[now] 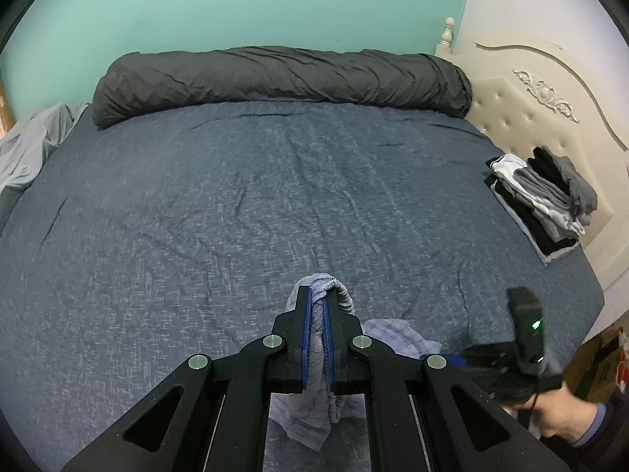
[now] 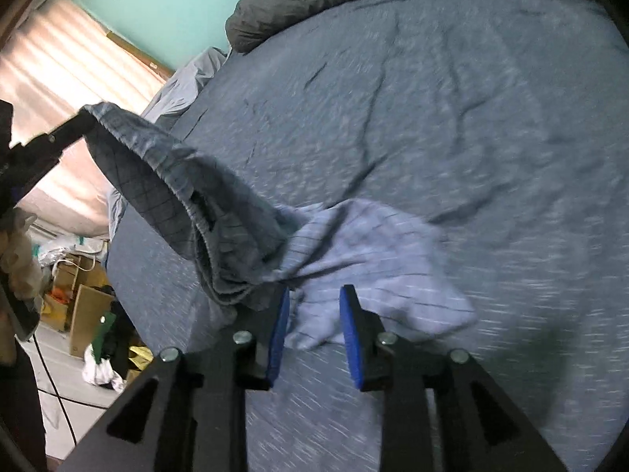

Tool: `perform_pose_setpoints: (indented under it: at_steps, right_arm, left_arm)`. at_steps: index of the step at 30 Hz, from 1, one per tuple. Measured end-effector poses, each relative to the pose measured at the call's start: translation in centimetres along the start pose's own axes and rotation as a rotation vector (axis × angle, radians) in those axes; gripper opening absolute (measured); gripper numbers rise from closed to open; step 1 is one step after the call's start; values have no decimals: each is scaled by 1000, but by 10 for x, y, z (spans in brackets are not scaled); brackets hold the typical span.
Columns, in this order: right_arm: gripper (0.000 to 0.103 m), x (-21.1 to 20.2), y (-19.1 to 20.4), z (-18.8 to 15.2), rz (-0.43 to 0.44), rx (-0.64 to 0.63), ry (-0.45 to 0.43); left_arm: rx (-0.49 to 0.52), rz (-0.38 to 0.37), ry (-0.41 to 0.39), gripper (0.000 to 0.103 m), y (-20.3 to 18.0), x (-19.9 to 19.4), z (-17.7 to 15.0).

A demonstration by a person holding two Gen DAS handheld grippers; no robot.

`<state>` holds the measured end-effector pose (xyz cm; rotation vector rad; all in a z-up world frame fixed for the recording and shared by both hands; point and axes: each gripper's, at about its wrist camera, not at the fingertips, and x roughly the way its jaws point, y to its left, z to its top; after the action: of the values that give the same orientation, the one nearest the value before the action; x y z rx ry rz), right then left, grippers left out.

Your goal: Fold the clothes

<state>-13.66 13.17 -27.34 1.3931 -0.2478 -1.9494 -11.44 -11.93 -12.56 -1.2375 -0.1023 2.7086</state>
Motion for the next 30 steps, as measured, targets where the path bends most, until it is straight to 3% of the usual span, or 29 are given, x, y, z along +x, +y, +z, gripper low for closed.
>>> perform_pose_setpoints:
  at_steps: [12,24,27,30]
  right_arm:
    - [26,56,23,-9,19,37,101]
    - [31,77,23,-13,-28,50,94]
    - [7,71,29,-14,-44,1,67]
    - [5,59,37,-14,-58,-55,37]
  left_arm:
    - [-5,-10,6,6,10,8,3]
    - [-6,-9,4,6,8,8,2]
    - [-8,-7,2,6,10,7,2]
    - [-17,-5,-2,6,14,3,2]
